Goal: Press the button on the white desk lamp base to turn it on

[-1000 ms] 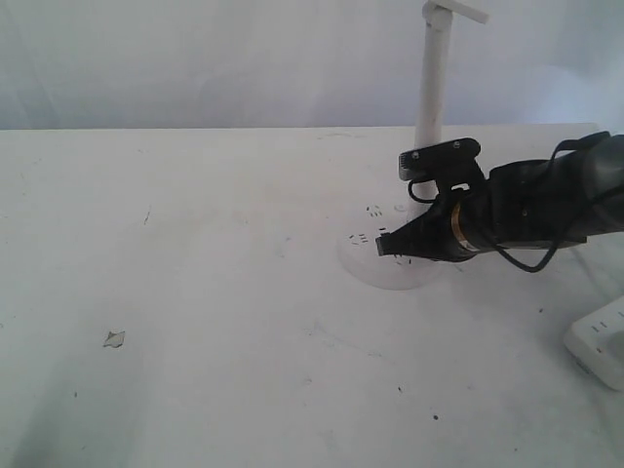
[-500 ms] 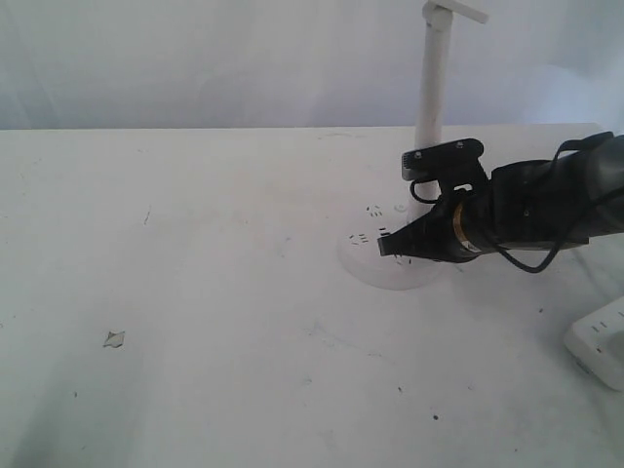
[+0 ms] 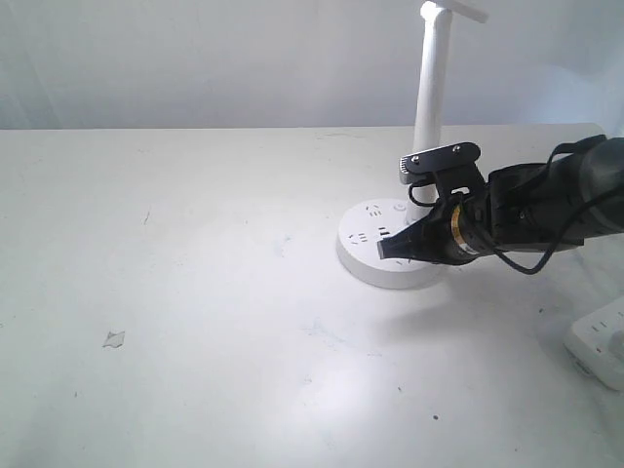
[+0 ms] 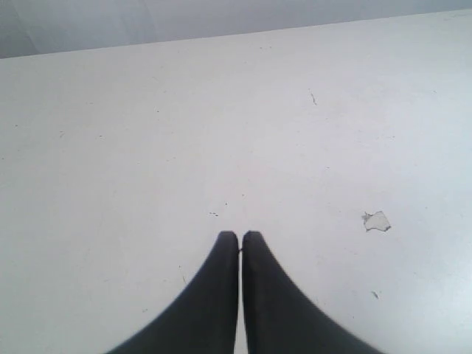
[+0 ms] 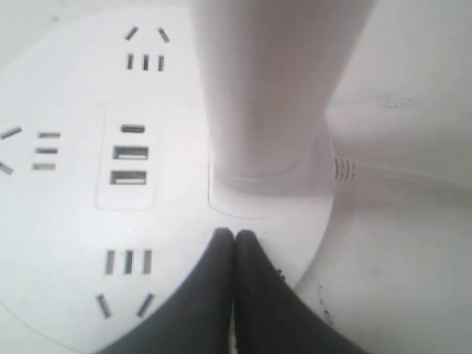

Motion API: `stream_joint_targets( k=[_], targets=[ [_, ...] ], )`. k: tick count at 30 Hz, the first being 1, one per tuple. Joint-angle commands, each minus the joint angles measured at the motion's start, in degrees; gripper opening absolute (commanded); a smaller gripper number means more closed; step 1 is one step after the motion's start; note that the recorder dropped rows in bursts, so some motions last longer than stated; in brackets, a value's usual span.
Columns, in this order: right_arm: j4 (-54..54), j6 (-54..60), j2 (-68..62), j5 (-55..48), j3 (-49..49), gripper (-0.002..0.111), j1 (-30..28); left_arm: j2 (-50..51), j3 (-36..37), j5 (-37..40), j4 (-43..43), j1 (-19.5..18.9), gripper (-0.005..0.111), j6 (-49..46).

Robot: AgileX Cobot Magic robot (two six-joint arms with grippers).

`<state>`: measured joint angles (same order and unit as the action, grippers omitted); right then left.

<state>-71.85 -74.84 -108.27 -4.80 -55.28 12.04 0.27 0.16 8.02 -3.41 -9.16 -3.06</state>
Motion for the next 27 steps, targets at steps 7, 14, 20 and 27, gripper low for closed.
stream_joint_targets(
  k=[7, 14, 20, 27],
  targets=[
    [-0.11, 0.26, 1.99, -1.24, 0.69, 0.000, -0.06, -0.27, -0.16, -0.37, -0.43, -0.02, 0.001, 0.12],
    [-0.11, 0.26, 14.29, 1.16, 2.34, 0.000, -0.06, -0.27, -0.16, -0.37, -0.43, -0.02, 0.001, 0.12],
    [-0.11, 0.26, 21.30, 1.07, 6.56, 0.000, -0.06, -0.27, -0.16, -0.37, -0.43, -0.02, 0.001, 0.12],
    [0.05, 0.03, 26.61, 2.99, 13.36, 0.000, -0.06, -0.27, -0.16, -0.37, -0.43, -0.02, 0.001, 0.12]
  ],
)
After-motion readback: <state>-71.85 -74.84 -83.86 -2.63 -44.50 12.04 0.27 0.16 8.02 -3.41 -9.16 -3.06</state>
